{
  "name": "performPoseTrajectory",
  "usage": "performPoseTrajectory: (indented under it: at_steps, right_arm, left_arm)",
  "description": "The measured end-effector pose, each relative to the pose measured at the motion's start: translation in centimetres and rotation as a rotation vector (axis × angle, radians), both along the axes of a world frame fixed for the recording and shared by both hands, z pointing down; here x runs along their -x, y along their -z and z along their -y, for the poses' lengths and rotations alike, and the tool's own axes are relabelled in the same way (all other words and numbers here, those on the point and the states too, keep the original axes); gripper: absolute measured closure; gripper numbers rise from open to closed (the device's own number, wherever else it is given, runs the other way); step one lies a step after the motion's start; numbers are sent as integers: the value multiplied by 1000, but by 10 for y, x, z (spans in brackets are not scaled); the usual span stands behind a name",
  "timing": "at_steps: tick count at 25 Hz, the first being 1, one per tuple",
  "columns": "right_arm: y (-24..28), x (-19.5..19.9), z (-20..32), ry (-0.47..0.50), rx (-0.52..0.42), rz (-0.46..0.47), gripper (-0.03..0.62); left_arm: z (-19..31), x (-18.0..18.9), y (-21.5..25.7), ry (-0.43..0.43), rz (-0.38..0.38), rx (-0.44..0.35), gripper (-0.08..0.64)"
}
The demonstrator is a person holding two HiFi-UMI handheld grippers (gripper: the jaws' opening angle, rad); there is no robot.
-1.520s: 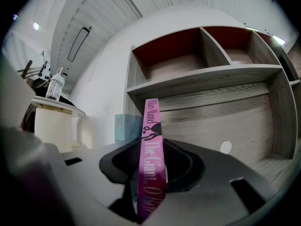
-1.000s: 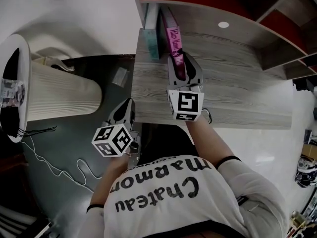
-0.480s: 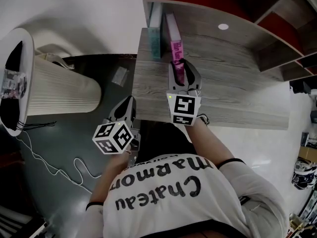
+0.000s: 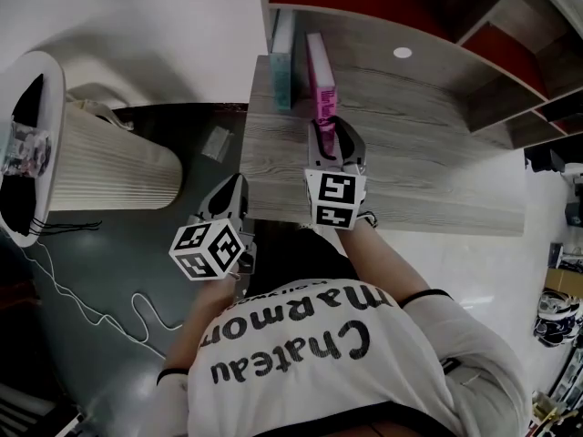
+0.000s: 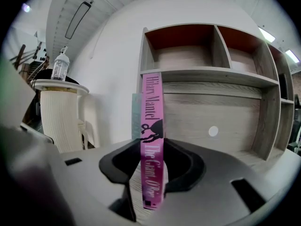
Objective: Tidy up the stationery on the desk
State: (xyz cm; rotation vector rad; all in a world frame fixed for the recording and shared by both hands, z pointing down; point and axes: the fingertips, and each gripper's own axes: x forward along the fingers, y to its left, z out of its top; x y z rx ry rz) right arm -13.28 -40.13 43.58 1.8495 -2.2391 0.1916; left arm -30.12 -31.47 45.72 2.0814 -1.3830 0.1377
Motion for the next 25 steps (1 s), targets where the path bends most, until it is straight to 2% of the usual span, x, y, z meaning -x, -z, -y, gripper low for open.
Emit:
performPoseTrajectory:
  at_steps: [11, 25]
  right_arm:
    - [-22, -1, -19, 2, 127, 29, 431]
    - [-36, 17, -15, 62, 182, -9, 431]
  left_arm:
    - [-8, 5, 7, 31, -28, -16, 545]
    - [-7, 13, 17, 76, -35, -38, 545]
